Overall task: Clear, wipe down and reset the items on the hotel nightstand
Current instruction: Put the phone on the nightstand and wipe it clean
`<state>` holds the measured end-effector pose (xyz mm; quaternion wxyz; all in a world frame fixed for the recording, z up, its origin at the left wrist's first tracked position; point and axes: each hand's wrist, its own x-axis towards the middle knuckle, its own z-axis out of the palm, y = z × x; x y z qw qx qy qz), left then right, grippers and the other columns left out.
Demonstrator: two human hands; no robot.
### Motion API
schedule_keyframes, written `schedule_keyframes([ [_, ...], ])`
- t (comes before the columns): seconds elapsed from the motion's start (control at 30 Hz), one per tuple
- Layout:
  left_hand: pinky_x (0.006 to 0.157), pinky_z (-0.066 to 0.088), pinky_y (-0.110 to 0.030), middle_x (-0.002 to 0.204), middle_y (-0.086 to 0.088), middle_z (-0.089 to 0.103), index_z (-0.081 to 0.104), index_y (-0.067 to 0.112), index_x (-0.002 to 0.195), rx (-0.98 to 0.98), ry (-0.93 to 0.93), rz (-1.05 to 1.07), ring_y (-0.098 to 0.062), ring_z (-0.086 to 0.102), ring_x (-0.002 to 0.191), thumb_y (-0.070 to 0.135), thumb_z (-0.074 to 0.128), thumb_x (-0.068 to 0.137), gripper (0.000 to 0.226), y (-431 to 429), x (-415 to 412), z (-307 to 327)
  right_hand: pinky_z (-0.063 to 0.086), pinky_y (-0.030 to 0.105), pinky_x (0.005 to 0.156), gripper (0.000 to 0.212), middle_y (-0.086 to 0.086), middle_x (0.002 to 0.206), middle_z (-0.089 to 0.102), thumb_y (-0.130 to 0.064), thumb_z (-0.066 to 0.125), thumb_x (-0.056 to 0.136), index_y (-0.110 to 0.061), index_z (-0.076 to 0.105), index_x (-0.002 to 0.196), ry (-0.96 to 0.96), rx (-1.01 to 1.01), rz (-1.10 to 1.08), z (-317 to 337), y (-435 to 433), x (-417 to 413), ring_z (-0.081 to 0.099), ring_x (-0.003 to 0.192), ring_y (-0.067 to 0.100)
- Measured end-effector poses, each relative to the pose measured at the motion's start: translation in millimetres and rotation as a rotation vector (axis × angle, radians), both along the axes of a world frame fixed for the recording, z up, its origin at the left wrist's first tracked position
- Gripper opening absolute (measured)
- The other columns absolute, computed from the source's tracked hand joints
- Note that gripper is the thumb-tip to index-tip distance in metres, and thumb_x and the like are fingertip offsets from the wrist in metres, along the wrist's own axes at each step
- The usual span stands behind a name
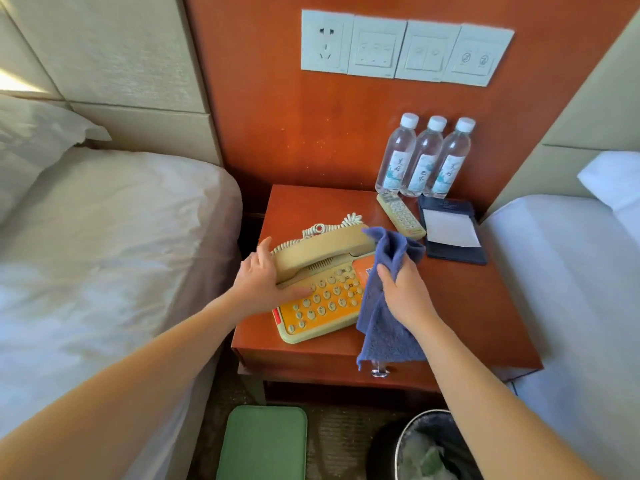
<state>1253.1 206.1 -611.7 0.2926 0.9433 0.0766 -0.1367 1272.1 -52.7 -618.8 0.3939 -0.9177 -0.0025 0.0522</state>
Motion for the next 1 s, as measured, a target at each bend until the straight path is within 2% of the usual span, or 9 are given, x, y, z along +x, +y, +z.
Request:
schedule_keyframes([
  [0.07, 0.108, 0.041, -0.045, 0.147, -0.004, 0.041, 0.014, 0.018, 0.150, -0.032, 0.137, 0.017, -0.025, 0.042, 0.132, 0.063, 0.079, 0.063, 0.119, 11.7, 2.2, 0.3, 0.040, 0.030, 0.064, 0.050, 0.002, 0.095, 0.059, -0.045, 0.037, 0.102, -0.016, 0.040, 0.142, 0.225, 0.117, -0.096, 9.4, -1.0, 8.9, 0.058, 0.081, 0.019],
  [0.1, 0.102, 0.047, -0.044, 0.139, -0.002, 0.048, 0.022, 0.019, 0.146, -0.034, 0.160, 0.021, -0.022, 0.049, 0.125, 0.063, 0.082, 0.060, 0.114, 16.1, 5.3, 0.2, 0.040, 0.030, 0.065, 0.051, 0.003, 0.092, 0.059, -0.049, 0.036, 0.101, -0.015, 0.044, 0.138, 0.294, 0.167, -0.125, 15.0, -1.1, 14.3, 0.057, 0.080, 0.020],
  [0.23, 0.095, 0.052, -0.043, 0.130, 0.001, 0.050, 0.032, 0.020, 0.136, -0.058, 0.099, 0.047, -0.018, 0.054, 0.115, 0.063, 0.087, 0.050, 0.111, 12.6, 4.7, 3.3, 0.043, 0.045, 0.096, 0.033, 0.009, 0.110, 0.058, -0.042, 0.041, 0.101, -0.012, 0.049, 0.114, 0.360, 0.351, -0.221, 27.5, 0.9, 25.6, 0.056, 0.111, 0.031],
  [0.33, 0.097, 0.052, -0.042, 0.134, 0.000, 0.044, 0.030, 0.018, 0.141, -0.135, 0.070, 0.074, -0.018, 0.051, 0.119, 0.048, 0.089, 0.058, 0.106, 11.4, 1.9, -1.6, 0.048, 0.045, 0.090, 0.030, 0.008, 0.109, 0.066, -0.041, 0.048, 0.098, -0.017, 0.059, 0.113, 0.285, 0.378, -0.222, 16.3, -3.4, 15.5, 0.062, 0.098, 0.030],
  [0.43, 0.103, 0.047, -0.045, 0.139, -0.002, 0.041, 0.024, 0.021, 0.147, -0.103, 0.097, 0.035, -0.022, 0.046, 0.126, 0.056, 0.085, 0.055, 0.116, 11.4, 6.8, -2.2, 0.044, 0.037, 0.072, 0.029, 0.003, 0.090, 0.066, -0.044, 0.056, 0.094, -0.018, 0.065, 0.103, 0.126, 0.254, -0.249, 9.7, -9.5, -0.7, 0.060, 0.084, 0.026],
  [0.57, 0.108, 0.041, -0.050, 0.144, -0.002, 0.034, 0.007, 0.034, 0.153, -0.076, 0.142, -0.042, -0.026, 0.038, 0.133, 0.066, 0.080, 0.058, 0.124, 14.4, 12.1, -4.8, 0.040, 0.034, 0.070, 0.029, -0.002, 0.078, 0.062, -0.042, 0.062, 0.092, -0.014, 0.066, 0.089, -0.082, 0.135, -0.318, 11.6, -12.7, -13.7, 0.052, 0.078, 0.022],
  [0.63, 0.109, 0.039, -0.052, 0.141, 0.000, 0.038, 0.011, 0.039, 0.150, -0.071, 0.145, -0.071, -0.025, 0.043, 0.130, 0.085, 0.072, 0.042, 0.132, 18.3, 13.1, -6.1, 0.041, 0.034, 0.069, 0.030, 0.001, 0.079, 0.063, -0.042, 0.060, 0.093, -0.012, 0.065, 0.089, -0.032, 0.142, -0.316, 10.9, -12.5, -9.4, 0.055, 0.079, 0.025],
  [0.77, 0.118, 0.001, -0.058, 0.145, 0.003, 0.040, 0.010, 0.035, 0.150, 0.033, 0.095, -0.096, -0.023, 0.034, 0.139, 0.068, 0.071, 0.068, 0.107, 18.6, 11.6, -10.4, 0.046, 0.037, 0.071, 0.029, 0.006, 0.090, 0.066, -0.039, 0.053, 0.097, -0.014, 0.064, 0.107, 0.214, 0.344, -0.182, 17.1, -7.5, 27.0, 0.063, 0.084, 0.026],
  [1.0, 0.116, -0.005, -0.061, 0.155, 0.002, 0.028, 0.007, 0.033, 0.150, 0.008, 0.076, -0.070, -0.027, 0.016, 0.148, 0.064, 0.073, 0.068, 0.110, 14.0, 8.4, -7.9, 0.045, 0.032, 0.080, 0.038, -0.001, 0.086, 0.063, -0.037, 0.050, 0.100, -0.015, 0.056, 0.130, 0.329, 0.450, -0.083, 26.5, 2.9, 62.8, 0.060, 0.080, 0.016],
])
